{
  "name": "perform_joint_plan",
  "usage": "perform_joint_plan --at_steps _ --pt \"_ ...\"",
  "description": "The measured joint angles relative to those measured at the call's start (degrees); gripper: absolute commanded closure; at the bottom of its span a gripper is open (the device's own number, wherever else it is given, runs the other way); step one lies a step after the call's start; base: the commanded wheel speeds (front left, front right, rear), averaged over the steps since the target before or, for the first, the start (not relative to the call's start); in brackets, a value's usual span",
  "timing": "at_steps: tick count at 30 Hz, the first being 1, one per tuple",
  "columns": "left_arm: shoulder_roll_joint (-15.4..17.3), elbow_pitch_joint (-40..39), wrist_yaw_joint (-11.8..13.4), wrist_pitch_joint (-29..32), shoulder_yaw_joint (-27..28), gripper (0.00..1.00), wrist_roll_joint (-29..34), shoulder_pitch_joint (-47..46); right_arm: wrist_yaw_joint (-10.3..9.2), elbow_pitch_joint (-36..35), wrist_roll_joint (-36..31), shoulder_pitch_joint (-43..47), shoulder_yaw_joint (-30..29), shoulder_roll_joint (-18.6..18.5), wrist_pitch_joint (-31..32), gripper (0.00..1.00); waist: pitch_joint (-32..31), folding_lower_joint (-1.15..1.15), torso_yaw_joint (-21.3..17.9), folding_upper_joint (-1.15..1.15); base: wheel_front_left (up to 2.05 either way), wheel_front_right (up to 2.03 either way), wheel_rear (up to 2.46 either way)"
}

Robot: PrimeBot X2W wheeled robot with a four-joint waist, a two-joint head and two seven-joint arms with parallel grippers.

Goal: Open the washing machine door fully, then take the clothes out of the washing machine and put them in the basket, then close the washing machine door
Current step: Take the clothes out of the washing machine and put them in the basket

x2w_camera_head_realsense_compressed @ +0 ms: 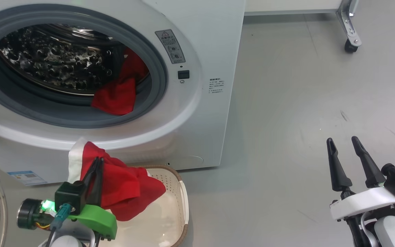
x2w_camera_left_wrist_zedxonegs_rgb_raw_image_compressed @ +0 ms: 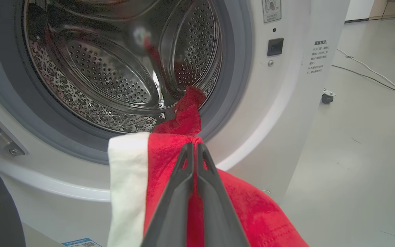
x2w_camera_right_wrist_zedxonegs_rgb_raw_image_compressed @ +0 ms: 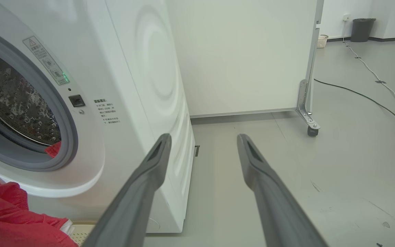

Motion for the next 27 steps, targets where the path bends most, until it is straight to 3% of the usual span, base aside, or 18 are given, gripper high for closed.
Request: perform_joint_plan --at_steps 13,27 --pt "-0.6 4.2 1.8 4.7 -2.7 1.00 1.3 -0.5 0.00 -2.7 1.3 -2.8 0.3 -2.2 0.0 0.00 7.9 0.00 -2.1 0.00 0.00 0.00 0.00" --pt "-0.7 12.2 3.6 8.8 -5.4 1.00 4.1 -8.3 0.00 -3.9 4.3 -6.6 -0.8 -3.6 0.0 0.00 17.1 0.00 -6.2 0.00 0.00 0.00 0.00"
